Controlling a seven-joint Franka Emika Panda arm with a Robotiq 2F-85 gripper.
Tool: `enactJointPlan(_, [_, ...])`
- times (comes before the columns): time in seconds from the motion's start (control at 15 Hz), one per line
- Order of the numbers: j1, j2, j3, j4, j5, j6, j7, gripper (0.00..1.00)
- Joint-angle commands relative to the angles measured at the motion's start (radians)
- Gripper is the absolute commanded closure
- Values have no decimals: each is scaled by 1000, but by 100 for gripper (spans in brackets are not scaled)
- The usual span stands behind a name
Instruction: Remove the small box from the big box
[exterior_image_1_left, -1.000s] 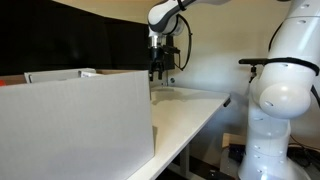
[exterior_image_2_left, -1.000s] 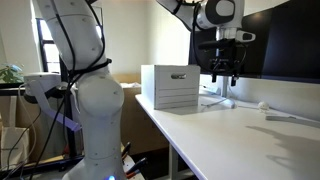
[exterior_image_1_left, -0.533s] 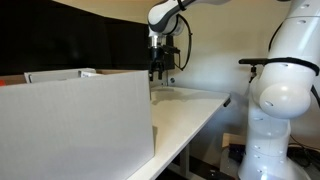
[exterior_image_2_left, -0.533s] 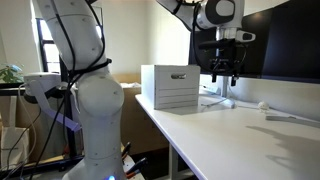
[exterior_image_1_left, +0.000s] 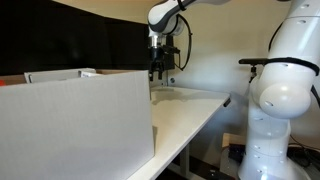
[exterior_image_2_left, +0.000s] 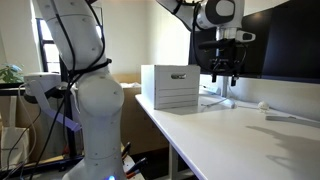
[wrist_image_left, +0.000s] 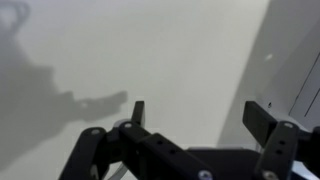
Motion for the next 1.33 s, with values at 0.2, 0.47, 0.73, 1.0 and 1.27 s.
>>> enactJointPlan(0.2, [-18,38,22,36,-2,-13,-6,0])
enactJointPlan(0.47, [-16,94,41,95,-17,5,12,0])
enactJointPlan(0.73, [-16,162,64,188,-47,19,41,0])
enactJointPlan(1.0, [-11,198,86,283,-51,15,82,0])
enactJointPlan(1.27, [-3,191,120,366,-121,-38,166,0])
